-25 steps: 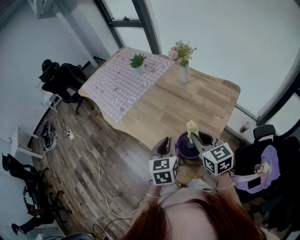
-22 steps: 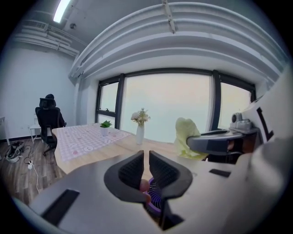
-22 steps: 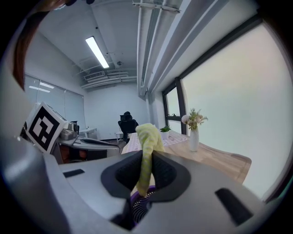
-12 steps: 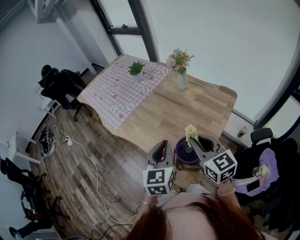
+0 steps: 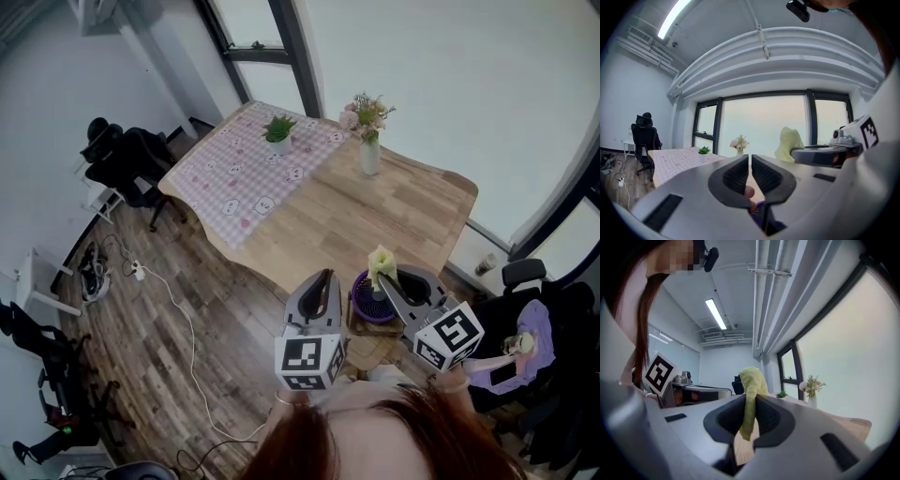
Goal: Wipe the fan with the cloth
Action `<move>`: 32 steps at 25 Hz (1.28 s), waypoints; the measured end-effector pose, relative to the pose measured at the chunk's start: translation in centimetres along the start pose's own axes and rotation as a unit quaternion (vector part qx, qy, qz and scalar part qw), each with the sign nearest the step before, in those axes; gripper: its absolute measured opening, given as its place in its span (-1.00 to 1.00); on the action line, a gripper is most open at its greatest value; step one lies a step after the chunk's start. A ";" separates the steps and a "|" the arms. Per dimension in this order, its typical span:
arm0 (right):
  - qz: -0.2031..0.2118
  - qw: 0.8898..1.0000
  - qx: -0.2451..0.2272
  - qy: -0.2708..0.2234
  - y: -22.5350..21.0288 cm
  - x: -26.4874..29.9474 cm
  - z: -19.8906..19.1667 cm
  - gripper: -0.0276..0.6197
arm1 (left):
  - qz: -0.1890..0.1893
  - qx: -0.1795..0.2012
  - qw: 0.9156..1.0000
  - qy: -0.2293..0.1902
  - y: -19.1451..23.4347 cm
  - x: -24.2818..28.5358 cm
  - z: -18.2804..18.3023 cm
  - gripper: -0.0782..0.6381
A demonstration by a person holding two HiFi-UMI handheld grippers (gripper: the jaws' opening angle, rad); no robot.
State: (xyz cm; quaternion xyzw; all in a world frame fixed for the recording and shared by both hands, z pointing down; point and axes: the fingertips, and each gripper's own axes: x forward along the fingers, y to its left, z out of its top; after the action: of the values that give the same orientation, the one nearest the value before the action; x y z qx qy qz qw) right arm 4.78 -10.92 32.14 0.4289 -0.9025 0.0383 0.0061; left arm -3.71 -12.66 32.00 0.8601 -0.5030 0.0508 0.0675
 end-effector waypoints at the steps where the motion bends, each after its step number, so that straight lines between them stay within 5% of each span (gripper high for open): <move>1: 0.002 1.000 0.000 -0.005 0.1 -0.1 0.3 -0.78 | -0.001 -0.003 1.000 -0.003 0.0 -0.1 0.3 -0.71; 32: -0.021 1.000 -0.005 -0.020 -1.9 -0.7 1.0 -0.78 | -0.009 0.002 1.000 -0.011 -1.3 -0.1 0.7 -0.71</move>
State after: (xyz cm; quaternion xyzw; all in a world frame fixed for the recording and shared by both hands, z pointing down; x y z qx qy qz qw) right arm 6.76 -11.63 31.23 0.4485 -0.8934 0.0246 -0.0091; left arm -2.63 -12.02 31.23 0.8652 -0.4960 0.0419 0.0603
